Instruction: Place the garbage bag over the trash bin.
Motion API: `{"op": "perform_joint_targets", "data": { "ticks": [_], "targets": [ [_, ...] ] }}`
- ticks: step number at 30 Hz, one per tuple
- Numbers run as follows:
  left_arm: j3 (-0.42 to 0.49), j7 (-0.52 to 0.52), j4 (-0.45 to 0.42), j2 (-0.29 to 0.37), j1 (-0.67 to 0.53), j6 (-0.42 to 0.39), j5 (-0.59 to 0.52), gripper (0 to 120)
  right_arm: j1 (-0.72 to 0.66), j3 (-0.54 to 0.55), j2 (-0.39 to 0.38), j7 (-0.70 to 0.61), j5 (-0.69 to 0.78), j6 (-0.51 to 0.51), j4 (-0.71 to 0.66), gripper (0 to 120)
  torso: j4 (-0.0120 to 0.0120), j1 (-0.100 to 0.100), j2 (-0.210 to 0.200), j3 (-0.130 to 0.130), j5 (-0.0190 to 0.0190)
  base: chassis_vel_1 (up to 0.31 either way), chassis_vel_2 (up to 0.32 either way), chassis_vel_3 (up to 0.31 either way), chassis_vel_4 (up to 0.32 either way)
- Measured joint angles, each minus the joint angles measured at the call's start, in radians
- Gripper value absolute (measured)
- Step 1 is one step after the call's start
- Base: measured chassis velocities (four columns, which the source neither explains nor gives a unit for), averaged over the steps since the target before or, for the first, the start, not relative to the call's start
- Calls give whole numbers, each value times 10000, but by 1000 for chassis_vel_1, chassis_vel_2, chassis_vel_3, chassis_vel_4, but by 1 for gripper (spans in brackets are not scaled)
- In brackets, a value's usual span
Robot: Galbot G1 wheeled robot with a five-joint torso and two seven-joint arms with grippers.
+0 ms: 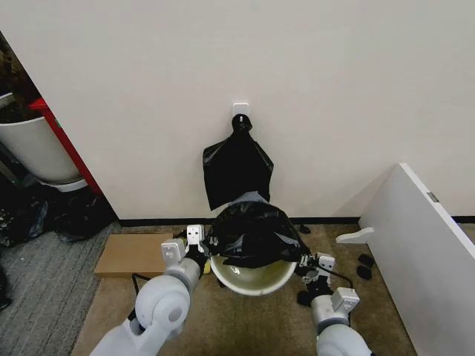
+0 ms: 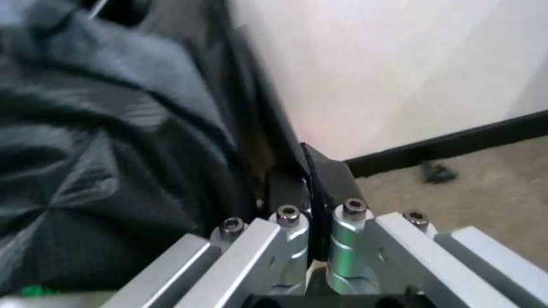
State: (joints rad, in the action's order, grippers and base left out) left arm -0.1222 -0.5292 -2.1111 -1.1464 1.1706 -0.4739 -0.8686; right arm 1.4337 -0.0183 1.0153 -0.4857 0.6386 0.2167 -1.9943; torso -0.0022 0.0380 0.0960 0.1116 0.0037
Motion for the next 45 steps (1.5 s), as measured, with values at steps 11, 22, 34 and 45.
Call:
{"op": "perform_joint_targets", "data": {
  "ticks": [11, 22, 34, 45],
  "targets": [
    [-59, 54, 483, -339, -581, 371, -59, 1, 368, 462, -254, 2950, -1368, 1751, 1648, 0, -2, 0, 0, 0, 0, 0, 0, 0, 0],
    [89, 123, 502, -390, -488, 465, -101, 1, -62, -163, -165, 2867, -4270, 2749, 2873, 31, 0, 0, 0, 0, -1, 0, 0, 0, 0],
    [204, 254, 1042, -544, -684, 933, 61, 1, 1073, -47, -363, -2132, -3600, 2106, 248, 75, -1, 0, 0, -1, 0, 0, 0, 0, 0],
    [437, 399, 1206, -707, -651, 1145, 354, 1, 1101, 159, -1290, 1475, -3863, 2937, -687, 100, -1, 0, 0, 0, 0, 0, 0, 0, 0]
  ]
}}
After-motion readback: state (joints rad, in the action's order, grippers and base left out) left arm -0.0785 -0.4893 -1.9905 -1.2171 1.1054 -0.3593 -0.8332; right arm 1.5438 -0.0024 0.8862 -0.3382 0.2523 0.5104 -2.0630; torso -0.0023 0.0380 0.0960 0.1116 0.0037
